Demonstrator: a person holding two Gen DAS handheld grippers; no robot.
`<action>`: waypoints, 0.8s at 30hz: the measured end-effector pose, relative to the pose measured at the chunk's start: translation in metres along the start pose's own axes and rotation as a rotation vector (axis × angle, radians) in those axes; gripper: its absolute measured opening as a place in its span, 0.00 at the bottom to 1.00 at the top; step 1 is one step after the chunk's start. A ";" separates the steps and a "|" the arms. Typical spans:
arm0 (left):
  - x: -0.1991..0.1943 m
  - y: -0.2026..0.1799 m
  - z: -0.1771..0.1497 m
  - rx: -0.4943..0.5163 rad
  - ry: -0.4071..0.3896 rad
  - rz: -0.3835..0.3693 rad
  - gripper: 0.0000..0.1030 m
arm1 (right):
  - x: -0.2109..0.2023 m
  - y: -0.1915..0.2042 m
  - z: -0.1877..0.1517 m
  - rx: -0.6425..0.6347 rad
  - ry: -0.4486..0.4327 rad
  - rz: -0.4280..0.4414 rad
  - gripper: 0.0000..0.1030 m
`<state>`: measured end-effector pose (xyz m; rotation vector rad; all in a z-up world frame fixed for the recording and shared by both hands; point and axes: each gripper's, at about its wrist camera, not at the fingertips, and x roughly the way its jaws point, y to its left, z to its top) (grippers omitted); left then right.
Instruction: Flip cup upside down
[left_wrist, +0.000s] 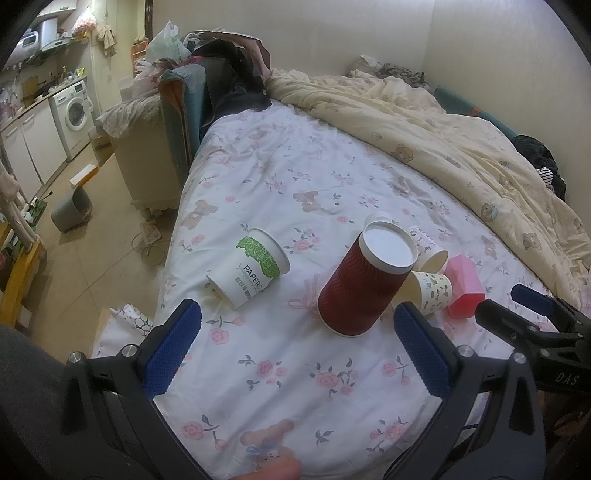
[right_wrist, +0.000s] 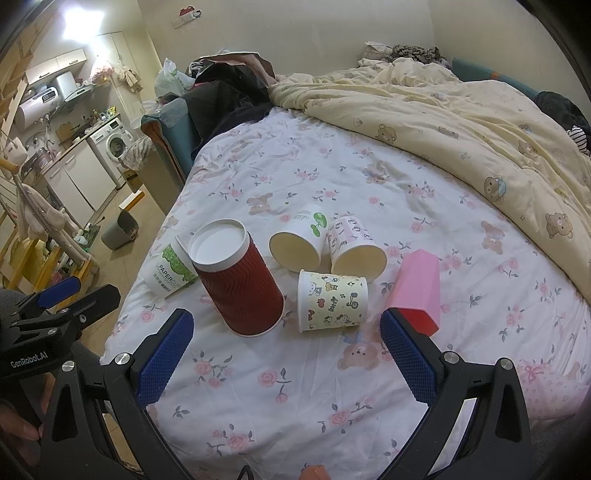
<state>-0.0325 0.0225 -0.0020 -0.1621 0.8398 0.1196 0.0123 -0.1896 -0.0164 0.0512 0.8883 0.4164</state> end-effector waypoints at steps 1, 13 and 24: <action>0.000 0.000 0.000 0.000 0.000 0.000 1.00 | 0.000 0.000 0.000 0.000 -0.001 0.000 1.00; 0.000 -0.001 0.000 0.001 0.000 0.002 1.00 | 0.000 0.000 0.000 -0.001 -0.001 -0.001 1.00; 0.004 -0.006 0.000 -0.010 0.018 -0.013 1.00 | 0.000 0.000 0.000 0.000 -0.001 -0.001 1.00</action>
